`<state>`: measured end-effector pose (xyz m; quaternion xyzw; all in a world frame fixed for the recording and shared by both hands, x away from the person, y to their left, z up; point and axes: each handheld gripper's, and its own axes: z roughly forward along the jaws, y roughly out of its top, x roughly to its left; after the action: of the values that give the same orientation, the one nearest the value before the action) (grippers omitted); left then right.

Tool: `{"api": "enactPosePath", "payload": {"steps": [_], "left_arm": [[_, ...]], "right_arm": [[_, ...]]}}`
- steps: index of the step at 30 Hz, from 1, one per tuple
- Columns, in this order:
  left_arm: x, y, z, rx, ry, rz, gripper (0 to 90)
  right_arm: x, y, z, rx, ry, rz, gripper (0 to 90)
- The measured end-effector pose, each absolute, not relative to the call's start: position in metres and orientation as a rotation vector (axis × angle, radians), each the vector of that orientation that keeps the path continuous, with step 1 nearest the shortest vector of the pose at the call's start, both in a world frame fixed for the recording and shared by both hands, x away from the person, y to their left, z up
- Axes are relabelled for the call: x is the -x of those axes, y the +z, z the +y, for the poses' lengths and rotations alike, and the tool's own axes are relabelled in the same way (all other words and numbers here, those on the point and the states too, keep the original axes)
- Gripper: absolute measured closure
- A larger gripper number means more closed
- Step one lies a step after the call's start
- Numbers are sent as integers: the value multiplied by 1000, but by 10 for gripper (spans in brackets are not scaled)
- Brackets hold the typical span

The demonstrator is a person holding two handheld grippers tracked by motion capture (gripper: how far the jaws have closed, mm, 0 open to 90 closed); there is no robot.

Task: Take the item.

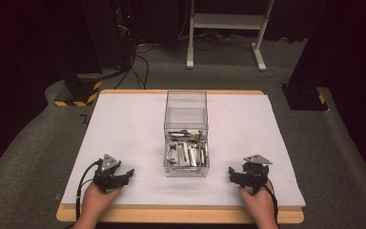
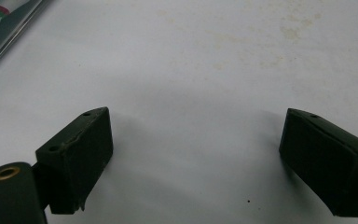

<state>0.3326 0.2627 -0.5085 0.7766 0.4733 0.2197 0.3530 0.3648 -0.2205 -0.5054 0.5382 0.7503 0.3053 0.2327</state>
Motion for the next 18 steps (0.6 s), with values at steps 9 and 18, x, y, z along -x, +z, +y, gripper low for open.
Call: {"api": "enactPosePath", "payload": {"steps": [9, 18], "left_arm": [[-332, -508, 262, -2004, 579, 1247, 309], [-330, -505, 262, -1990, 527, 1257, 331]], "right_arm": [[-365, -505, -221, -1478, 839, 2062, 96], [-365, -505, -221, -1480, 841, 2064, 96]]}}
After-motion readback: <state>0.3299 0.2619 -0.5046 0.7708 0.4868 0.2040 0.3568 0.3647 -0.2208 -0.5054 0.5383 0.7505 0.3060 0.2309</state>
